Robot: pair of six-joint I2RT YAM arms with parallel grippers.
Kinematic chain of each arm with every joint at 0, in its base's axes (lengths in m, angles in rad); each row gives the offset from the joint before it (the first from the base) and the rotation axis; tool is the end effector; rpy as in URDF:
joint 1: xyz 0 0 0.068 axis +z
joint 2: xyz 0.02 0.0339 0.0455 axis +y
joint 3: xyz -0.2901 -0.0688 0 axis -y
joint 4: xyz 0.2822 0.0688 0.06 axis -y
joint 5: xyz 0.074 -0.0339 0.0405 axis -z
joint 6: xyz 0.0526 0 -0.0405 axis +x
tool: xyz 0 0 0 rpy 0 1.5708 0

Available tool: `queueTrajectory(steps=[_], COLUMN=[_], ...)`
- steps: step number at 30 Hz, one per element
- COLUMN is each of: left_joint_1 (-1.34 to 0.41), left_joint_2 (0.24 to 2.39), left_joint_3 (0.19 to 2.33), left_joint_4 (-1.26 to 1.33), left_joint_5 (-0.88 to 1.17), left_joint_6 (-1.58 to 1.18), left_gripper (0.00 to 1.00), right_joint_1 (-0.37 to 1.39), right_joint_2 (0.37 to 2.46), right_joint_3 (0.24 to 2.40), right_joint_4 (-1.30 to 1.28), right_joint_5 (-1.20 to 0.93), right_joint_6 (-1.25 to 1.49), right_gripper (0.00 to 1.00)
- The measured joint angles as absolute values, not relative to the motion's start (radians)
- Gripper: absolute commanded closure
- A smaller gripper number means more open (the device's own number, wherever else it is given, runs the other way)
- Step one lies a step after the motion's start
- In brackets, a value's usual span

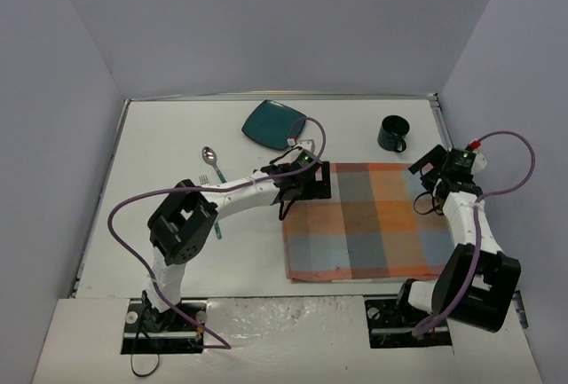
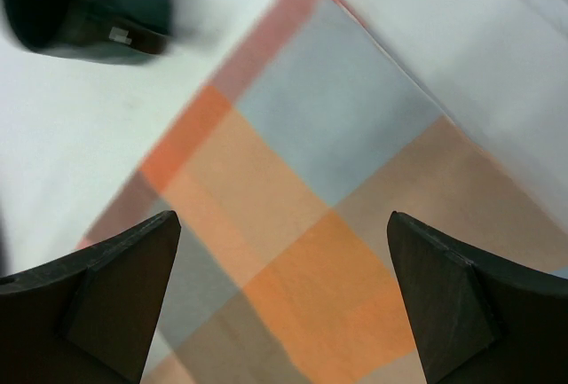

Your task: Set the dinner table for one person

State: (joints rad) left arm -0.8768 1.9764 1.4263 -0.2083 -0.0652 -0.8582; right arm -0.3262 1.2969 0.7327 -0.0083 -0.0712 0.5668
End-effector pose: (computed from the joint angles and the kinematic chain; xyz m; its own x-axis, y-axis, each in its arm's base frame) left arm 0.3213 -0.3808 0.1967 -0.8451 -0.1648 -0.5085 0.1489 0.8411 -0.5200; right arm 0.3028 -0.0985 0.2241 -0.2917 0.6641 -0.6884 0.4974 0.7201 0.4838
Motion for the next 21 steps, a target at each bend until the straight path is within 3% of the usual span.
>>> queueTrajectory(steps=[9,16,21], left_joint_1=[-0.795,-0.483,-0.316], left_joint_2=[1.706,1.443,1.449], left_joint_3=[1.407,1.102,0.966], left_joint_4=[-0.205,-0.032,0.037], left_joint_5=[-0.025,0.118,0.201], left_joint_6=[-0.762,-0.768,-0.796], left_gripper=[0.03,0.03,0.03], right_joint_1=[-0.258,-0.173,-0.152], right_joint_2=[1.021,0.897,0.834], right_joint_3=[0.826,0.823,0.823], right_joint_4=[-0.03,-0.031,0.001], right_joint_5=[-0.143,-0.255,-0.347], right_joint_6=[0.549,0.556,0.561], right_gripper=[0.0,0.0,0.0])
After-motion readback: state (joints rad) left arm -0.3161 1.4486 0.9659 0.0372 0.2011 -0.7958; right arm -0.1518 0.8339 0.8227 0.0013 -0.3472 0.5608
